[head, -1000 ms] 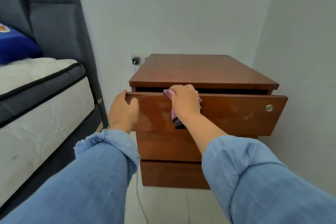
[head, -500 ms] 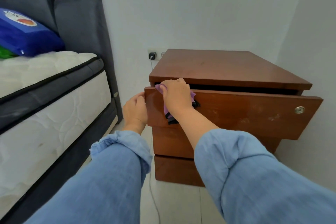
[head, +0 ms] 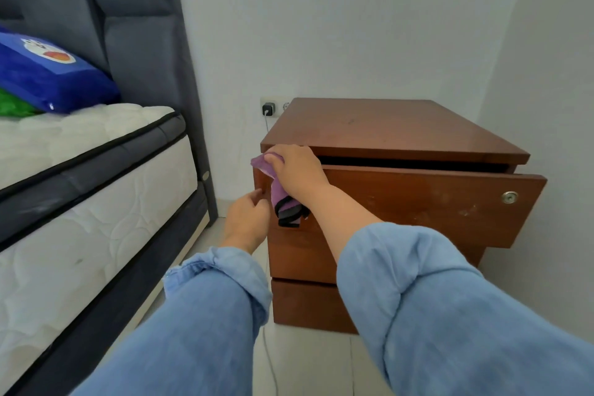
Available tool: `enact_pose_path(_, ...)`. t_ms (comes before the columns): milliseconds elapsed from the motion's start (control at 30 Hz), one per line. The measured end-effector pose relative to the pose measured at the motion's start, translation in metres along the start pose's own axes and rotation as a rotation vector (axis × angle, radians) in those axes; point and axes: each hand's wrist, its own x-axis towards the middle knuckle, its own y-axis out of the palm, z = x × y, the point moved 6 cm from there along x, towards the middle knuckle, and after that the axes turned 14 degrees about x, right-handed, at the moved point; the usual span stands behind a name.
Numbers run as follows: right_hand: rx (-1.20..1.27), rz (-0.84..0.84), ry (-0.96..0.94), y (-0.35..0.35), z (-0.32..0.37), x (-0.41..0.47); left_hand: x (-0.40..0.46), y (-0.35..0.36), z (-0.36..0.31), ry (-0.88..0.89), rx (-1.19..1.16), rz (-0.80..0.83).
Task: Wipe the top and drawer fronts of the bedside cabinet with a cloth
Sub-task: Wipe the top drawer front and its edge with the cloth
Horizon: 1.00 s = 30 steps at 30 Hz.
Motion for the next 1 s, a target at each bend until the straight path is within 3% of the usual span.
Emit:
enact_pose_path(133, -0.004, -0.084, 0.111, -0.038, -0.038, -0.032, -0.015, 0.012, -0.021, 0.019, 0.170, 0.032)
enact_pose_path(500, -0.126, -0.287, 0.491, -0.137, -0.148, -0.112, -0.030, 0.064, -0.114, 0.286, 0.219, 0.051)
enact_pose_path(1000, -0.119, -0.368, 0.410, -0.147, -0.198, -0.089, 0.002, 0.098, -0.126, 0.380, 0.328, -0.018)
